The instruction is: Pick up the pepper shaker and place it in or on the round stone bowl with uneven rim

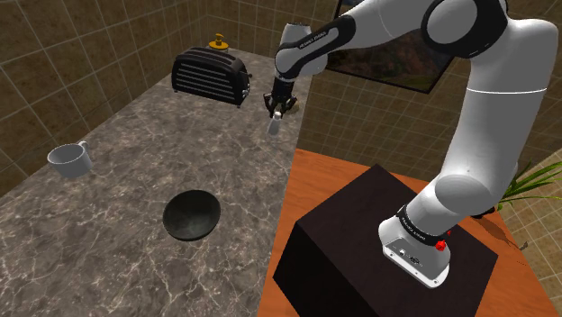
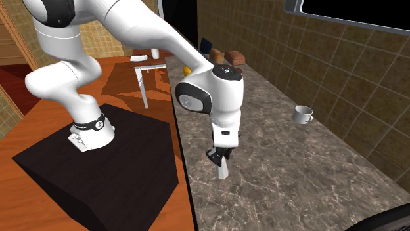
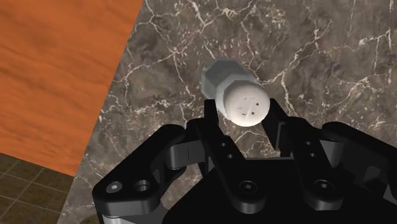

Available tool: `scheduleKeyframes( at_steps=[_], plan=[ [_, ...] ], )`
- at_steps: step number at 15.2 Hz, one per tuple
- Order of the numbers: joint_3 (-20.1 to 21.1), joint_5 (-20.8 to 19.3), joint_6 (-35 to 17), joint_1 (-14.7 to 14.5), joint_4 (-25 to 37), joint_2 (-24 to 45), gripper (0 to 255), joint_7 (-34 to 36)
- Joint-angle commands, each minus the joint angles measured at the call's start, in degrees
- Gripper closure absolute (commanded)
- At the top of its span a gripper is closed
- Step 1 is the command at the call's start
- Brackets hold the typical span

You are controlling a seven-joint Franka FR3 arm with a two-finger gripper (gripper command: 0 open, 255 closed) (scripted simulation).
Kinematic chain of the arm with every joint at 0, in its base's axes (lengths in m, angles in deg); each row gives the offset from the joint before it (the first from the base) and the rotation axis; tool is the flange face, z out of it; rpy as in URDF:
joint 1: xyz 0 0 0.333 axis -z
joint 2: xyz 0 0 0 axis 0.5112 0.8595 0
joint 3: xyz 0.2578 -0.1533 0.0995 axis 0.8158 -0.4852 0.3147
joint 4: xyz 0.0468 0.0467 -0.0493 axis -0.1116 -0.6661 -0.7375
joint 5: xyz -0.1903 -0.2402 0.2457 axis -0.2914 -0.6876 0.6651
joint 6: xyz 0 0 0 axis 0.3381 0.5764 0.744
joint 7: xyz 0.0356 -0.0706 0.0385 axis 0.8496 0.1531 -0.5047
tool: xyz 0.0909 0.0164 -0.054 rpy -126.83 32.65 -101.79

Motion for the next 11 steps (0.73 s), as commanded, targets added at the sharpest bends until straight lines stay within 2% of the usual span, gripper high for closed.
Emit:
scheduleKeyframes(
  at_steps=[1, 8, 11],
  plan=[
    [0.0, 0.0, 1.2, 0.1, 0.2, -0.9, 255, 0.0],
    [0.1, 0.1, 5.2, 0.2, 1.3, -3.9, 255, 0.2],
    [1.1, -0.2, 4.4, -2.3, -1.1, -5.7, 255, 3.9]
  ],
)
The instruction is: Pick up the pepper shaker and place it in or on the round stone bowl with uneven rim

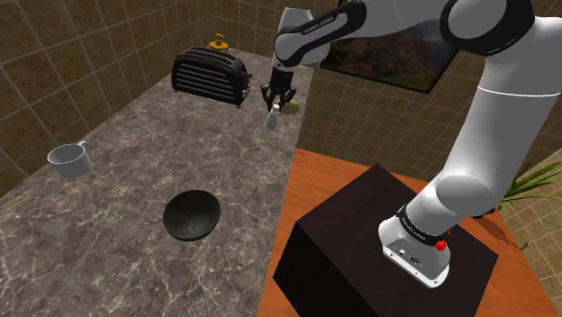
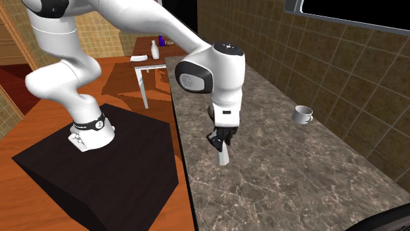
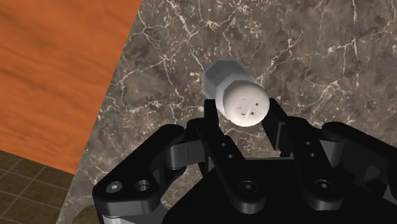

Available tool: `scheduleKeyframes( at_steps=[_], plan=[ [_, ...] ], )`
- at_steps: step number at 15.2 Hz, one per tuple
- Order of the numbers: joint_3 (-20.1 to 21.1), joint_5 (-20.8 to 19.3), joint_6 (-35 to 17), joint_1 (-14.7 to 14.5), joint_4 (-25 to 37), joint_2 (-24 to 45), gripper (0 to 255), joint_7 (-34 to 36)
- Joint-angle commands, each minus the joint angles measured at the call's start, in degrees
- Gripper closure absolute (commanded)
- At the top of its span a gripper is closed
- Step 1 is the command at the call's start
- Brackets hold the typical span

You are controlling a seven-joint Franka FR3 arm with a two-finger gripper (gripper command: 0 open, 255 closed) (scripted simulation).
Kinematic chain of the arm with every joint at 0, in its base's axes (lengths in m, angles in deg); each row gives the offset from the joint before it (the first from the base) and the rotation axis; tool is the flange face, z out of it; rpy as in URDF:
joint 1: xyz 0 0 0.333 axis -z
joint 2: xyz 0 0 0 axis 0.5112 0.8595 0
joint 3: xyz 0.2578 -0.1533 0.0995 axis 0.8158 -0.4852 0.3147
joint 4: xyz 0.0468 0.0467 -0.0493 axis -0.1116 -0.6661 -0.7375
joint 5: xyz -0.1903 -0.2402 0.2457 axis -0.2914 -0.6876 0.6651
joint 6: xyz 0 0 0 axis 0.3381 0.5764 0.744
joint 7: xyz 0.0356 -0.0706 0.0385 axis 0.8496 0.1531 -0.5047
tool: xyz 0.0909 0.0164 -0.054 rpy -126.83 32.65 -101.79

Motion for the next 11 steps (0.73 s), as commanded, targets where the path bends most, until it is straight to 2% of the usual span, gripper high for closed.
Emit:
scheduleKeyframes(
  at_steps=[1, 11],
  plan=[
    [0.7, -0.2, -0.4, -1.6, -1.3, -1.1, 255, 2.4],
    [4.7, -1.6, -1.3, -10.0, -4.3, -4.0, 255, 15.6]
  ],
)
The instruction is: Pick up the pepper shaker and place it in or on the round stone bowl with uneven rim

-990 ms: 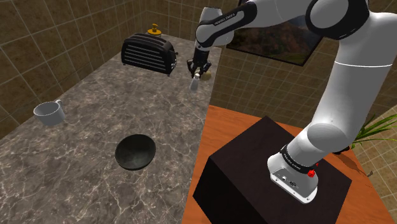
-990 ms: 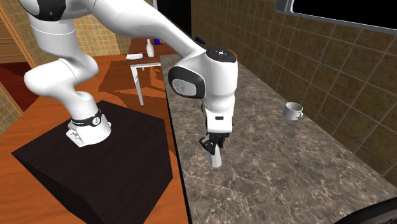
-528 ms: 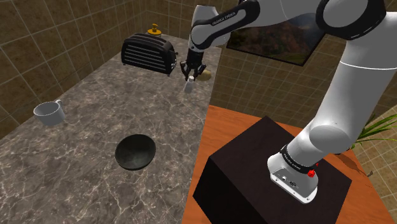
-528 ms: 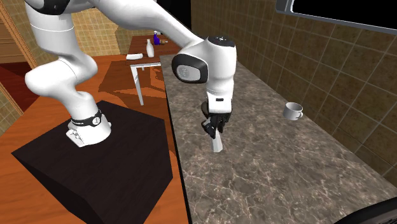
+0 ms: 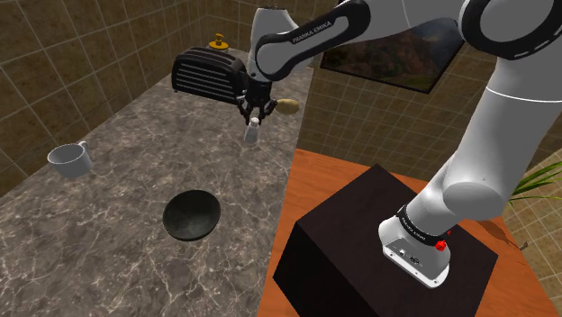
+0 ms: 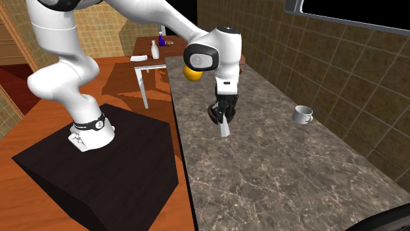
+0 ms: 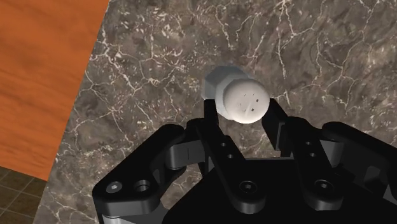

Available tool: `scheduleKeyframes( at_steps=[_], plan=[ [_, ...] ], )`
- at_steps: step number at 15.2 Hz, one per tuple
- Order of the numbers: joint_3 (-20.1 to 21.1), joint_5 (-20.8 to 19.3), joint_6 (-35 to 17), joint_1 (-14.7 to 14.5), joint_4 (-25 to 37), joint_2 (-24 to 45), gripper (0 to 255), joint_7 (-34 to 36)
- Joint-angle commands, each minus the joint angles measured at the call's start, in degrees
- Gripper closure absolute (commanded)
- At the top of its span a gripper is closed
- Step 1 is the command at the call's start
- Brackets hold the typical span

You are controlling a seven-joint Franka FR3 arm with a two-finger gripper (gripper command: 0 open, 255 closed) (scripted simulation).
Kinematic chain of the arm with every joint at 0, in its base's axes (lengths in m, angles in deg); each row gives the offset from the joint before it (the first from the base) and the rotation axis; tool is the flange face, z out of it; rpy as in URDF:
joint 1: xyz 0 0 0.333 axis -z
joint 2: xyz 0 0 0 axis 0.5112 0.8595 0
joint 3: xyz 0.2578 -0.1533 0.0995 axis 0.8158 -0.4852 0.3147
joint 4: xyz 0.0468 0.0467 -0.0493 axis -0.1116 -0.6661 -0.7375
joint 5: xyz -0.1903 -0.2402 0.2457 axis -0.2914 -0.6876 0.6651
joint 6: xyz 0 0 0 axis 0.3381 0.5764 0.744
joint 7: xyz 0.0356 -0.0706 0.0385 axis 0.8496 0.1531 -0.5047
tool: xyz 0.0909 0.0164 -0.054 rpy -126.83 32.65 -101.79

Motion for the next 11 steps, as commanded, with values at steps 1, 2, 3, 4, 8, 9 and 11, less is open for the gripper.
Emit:
scheduleKeyframes(
  at_steps=[1, 2, 3, 4, 8, 9, 11],
  plan=[
    [0.8, -0.4, -0.2, -1.8, -0.1, -0.1, 255, 2.9],
    [1.2, -0.6, -0.1, -2.6, 0.1, -0.1, 255, 4.2],
    [1.6, -0.8, 0.0, -3.5, 0.3, 0.0, 255, 5.6],
    [2.0, -1.0, 0.1, -4.4, 0.5, 0.1, 255, 7.0],
    [3.5, -2.1, 0.7, -8.0, 2.3, 1.0, 255, 12.6],
    [3.8, -2.4, 1.0, -8.9, 2.9, 1.3, 255, 14.0],
    [4.5, -3.0, 1.5, -10.7, 4.3, 2.1, 255, 16.8]
  ],
)
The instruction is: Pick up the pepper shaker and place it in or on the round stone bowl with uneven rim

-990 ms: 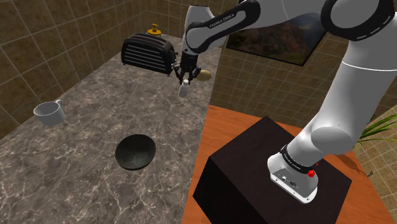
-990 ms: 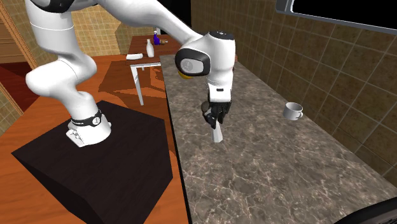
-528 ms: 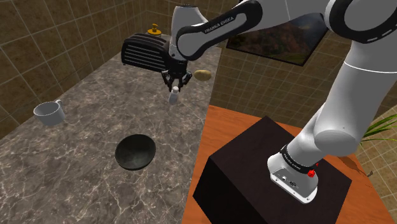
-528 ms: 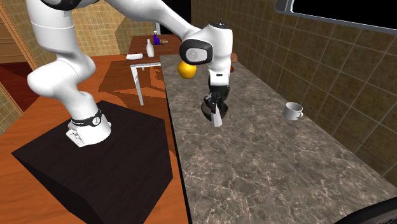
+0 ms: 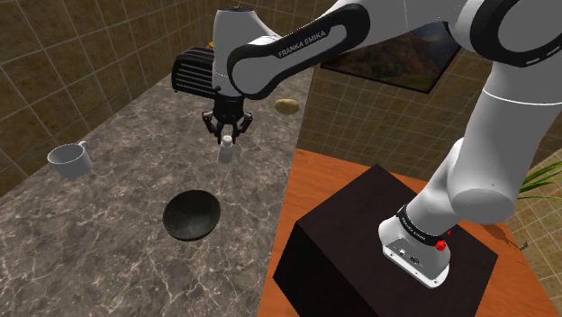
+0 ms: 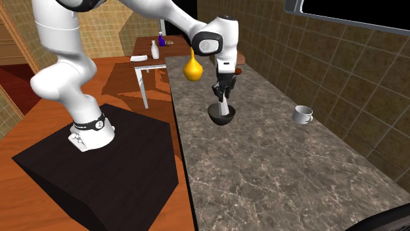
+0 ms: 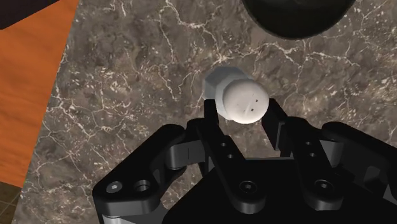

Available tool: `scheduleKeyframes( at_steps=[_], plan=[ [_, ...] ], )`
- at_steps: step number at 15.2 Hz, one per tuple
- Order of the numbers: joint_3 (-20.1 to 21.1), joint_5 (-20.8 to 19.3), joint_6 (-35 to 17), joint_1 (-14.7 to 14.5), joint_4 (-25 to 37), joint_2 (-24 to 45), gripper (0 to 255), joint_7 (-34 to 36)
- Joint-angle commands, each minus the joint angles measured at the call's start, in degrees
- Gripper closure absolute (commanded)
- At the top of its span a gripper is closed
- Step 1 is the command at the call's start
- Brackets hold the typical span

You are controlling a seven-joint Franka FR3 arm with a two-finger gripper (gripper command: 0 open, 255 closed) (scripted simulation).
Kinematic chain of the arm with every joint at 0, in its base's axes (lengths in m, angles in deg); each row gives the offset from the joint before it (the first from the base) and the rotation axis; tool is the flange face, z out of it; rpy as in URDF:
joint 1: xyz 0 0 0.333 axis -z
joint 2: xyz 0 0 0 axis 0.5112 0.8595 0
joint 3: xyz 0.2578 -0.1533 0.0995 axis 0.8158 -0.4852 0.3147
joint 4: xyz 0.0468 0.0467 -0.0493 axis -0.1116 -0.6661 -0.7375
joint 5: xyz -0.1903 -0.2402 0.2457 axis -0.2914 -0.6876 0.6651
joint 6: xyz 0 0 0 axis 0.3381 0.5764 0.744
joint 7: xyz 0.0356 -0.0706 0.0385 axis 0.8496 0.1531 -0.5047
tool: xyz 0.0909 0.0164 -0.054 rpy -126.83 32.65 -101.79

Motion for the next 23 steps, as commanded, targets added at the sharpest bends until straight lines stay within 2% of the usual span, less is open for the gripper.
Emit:
scheduleKeyframes(
  at_steps=[1, 11, 23],
  plan=[
    [0.6, -0.8, 0.5, -1.9, 1.8, 1.3, 255, 3.0],
    [2.8, -4.6, 5.3, -12.0, 14.2, 8.8, 255, 16.2],
    [1.9, -6.1, -1.9, -12.6, 11.5, 13.3, 255, 16.9]
  ],
)
